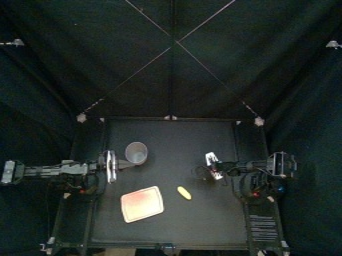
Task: Pick the drumstick then place it in the grey bowl
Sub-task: Place drumstick in the grey bowl
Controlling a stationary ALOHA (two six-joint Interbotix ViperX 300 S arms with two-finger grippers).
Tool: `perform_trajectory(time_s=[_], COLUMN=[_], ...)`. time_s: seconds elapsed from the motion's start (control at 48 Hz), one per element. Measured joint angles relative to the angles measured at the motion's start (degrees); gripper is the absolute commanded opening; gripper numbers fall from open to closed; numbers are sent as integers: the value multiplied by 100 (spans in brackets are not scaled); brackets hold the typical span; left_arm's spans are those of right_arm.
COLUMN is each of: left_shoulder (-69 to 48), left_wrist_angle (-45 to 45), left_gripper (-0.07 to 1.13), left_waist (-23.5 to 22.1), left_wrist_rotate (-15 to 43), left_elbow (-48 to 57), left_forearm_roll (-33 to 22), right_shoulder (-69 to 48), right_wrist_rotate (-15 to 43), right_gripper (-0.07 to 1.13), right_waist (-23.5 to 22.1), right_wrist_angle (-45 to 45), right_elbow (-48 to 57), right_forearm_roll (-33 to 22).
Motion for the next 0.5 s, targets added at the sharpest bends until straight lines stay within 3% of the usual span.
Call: perform_trajectory(time_s=[0.5], left_shoulder=[0], left_wrist_angle=[0], left_gripper=[2], left_waist=[0], left_wrist_rotate=[-9], left_elbow=[79], left_forearm_roll=[-18], right_shoulder=[26], right_wrist_rotate=[35], right_gripper=[53], right_waist=[-53], right_wrist_angle=[-26], right_elbow=[-35], right_forearm_roll=[202])
